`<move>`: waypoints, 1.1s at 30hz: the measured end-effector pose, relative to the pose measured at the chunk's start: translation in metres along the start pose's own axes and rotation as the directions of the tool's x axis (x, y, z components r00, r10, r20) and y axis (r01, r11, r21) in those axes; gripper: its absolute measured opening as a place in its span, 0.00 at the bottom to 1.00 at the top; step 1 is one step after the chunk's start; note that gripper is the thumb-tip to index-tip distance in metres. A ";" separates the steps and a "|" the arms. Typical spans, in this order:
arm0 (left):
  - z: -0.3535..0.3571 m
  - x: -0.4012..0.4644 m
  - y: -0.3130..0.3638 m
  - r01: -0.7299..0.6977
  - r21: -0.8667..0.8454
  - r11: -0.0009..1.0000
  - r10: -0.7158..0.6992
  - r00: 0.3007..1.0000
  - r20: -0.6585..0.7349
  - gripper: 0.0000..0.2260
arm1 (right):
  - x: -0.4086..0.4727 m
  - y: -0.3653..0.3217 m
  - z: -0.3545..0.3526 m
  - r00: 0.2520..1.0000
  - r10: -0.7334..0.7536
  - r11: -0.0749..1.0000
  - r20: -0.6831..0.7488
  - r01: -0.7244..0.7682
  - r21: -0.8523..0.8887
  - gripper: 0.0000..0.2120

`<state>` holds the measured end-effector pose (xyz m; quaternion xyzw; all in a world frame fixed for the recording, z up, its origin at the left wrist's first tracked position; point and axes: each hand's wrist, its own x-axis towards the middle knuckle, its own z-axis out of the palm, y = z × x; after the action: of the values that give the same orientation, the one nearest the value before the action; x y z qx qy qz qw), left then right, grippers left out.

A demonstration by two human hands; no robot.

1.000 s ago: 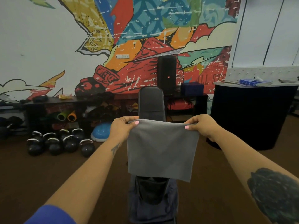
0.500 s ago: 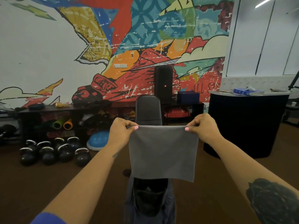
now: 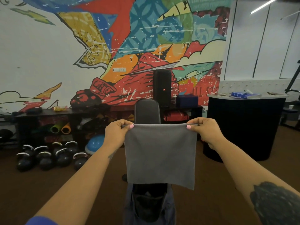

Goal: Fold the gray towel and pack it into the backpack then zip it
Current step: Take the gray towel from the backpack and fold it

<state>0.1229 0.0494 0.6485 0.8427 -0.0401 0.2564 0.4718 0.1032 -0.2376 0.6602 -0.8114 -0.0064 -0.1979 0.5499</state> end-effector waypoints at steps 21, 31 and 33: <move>-0.002 0.003 -0.019 -0.006 0.277 0.961 -0.018 0.996 0.083 0.06 | -0.001 -0.022 0.018 0.993 -0.115 0.983 0.018 0.117 -0.144 0.04; 0.067 -0.023 0.045 -0.107 -0.034 0.994 0.109 0.853 0.510 0.17 | -0.007 -0.045 0.056 0.949 -0.127 0.939 0.289 0.209 -0.274 0.07; 0.070 -0.023 0.047 -0.068 -0.089 0.994 0.104 0.849 0.518 0.16 | -0.006 -0.041 0.054 0.960 -0.131 0.961 0.246 0.184 -0.207 0.07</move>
<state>0.1156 -0.0383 0.6445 0.8615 -0.2127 0.0377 0.4594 0.1054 -0.1712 0.6779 -0.8834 -0.1123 -0.1458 0.4311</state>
